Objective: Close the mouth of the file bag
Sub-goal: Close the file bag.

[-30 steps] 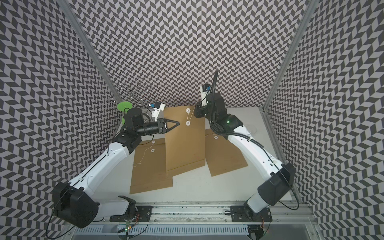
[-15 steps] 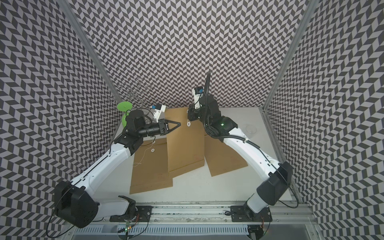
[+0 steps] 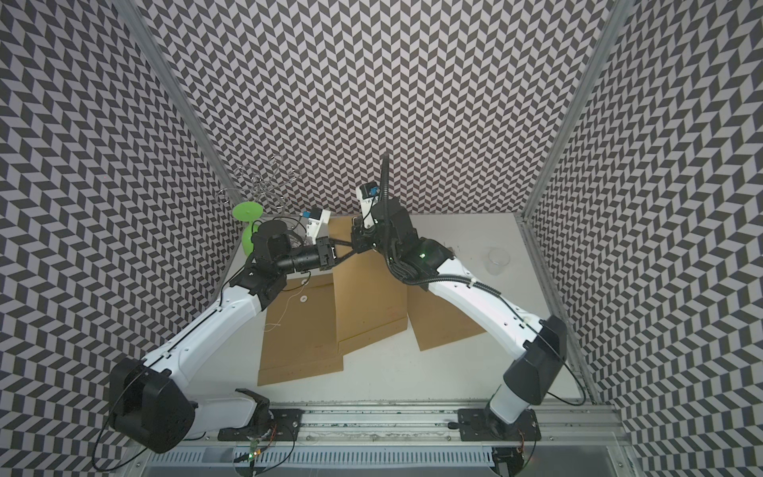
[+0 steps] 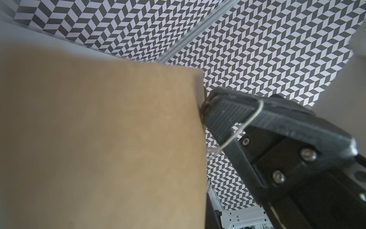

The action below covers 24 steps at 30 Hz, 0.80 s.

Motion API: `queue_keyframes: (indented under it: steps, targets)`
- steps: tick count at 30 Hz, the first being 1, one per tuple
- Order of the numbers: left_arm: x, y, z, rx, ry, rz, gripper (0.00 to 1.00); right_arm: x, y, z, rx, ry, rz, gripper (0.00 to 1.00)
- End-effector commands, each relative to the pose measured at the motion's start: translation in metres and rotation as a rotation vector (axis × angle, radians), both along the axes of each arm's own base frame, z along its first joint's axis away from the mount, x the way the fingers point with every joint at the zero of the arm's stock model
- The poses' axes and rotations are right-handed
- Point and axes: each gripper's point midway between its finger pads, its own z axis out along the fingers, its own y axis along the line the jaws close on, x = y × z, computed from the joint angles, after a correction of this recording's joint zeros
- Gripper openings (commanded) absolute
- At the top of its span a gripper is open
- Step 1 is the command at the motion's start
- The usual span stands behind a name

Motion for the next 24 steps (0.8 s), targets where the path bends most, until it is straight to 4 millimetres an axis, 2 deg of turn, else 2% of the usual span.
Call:
queue_keyframes:
  steps: [1,13,24]
  targets:
    - [0.005,0.002,0.011,-0.027,-0.051,0.013,0.0,-0.004,0.007,0.025,0.071,-0.037,0.014,0.0]
    - [0.023,0.019,0.026,-0.036,-0.089,0.06,0.0,-0.03,0.018,0.025,0.13,0.02,0.12,0.0]
    - [0.031,0.029,0.046,-0.049,-0.138,0.087,0.0,-0.036,0.018,-0.003,0.117,0.068,0.13,0.0]
